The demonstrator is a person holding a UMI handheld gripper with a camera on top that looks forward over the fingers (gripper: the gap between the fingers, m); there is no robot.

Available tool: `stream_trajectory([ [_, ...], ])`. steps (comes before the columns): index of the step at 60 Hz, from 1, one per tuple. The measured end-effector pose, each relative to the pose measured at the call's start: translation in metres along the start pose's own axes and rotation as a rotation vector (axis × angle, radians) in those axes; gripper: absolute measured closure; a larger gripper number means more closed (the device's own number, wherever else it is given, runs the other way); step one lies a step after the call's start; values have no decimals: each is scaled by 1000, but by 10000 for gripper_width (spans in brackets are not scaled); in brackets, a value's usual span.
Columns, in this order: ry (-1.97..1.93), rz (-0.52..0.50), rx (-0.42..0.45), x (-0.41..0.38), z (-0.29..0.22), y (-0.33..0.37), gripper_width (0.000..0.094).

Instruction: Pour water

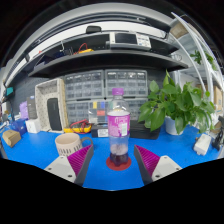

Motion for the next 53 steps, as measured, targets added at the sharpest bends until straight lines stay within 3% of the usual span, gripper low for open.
stream_trajectory([
  [15,15,-14,-21,-31,0,29,106],
  [30,49,-29,14,-45,-22,46,105],
  [53,68,42,52,-34,-61,63,106],
])
Point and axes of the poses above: the point between the fingertips, and its own axes, seen from behind it with the camera up: x to the right, z down, y backward, against the way the camera looks, the point moved 2 cm from there along y, backward, against the way the camera looks, and after that the axes turned 12 degrees about y, right-handed, at the moved point
